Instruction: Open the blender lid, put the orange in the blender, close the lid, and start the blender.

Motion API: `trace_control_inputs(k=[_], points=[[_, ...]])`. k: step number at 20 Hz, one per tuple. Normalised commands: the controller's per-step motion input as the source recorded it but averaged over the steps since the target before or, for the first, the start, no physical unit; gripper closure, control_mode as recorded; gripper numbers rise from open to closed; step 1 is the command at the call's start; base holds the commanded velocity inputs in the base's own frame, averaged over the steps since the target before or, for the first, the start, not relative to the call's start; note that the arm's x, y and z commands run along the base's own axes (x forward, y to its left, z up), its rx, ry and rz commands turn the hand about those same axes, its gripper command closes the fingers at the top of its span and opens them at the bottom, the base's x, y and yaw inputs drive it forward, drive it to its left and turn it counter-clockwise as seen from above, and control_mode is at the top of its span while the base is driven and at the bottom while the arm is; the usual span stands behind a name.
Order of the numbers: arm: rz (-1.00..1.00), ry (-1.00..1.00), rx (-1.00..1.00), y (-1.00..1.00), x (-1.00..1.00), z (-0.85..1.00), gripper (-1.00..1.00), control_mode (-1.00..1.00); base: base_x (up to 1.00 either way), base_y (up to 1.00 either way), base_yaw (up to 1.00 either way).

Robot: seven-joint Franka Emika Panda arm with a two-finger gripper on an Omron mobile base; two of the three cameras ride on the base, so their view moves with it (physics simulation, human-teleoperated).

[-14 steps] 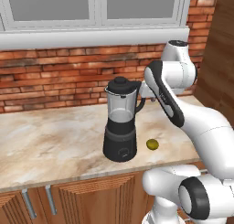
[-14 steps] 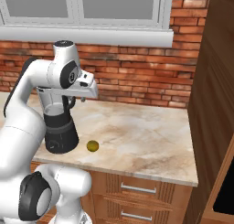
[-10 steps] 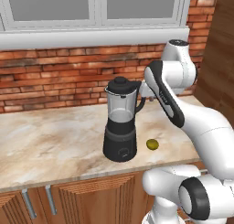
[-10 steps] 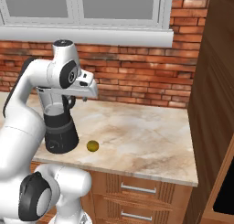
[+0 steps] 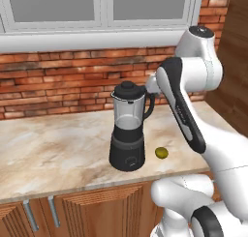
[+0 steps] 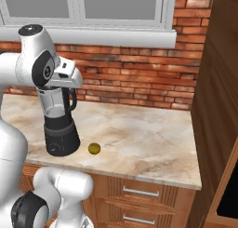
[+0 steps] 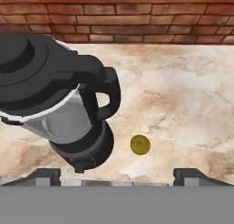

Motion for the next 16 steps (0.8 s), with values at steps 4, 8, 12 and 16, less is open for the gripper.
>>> trace_control_inputs(k=[4,8,12,16], points=[[0.04,0.0,0.04,0.56,0.02,0.08,-1.0,-1.0,0.0,0.0,0.0],[0.07,0.0,0.0,0.42,0.06,0.0,-1.0,-1.0,0.0,0.0,0.0],[0.02,0.0,0.0,0.37,0.12,0.01,-1.0,-1.0,0.0,0.0,0.0],[0.0,0.0,0.0,0.29,0.36,0.04,-1.0,-1.0,0.0,0.0,0.0]])
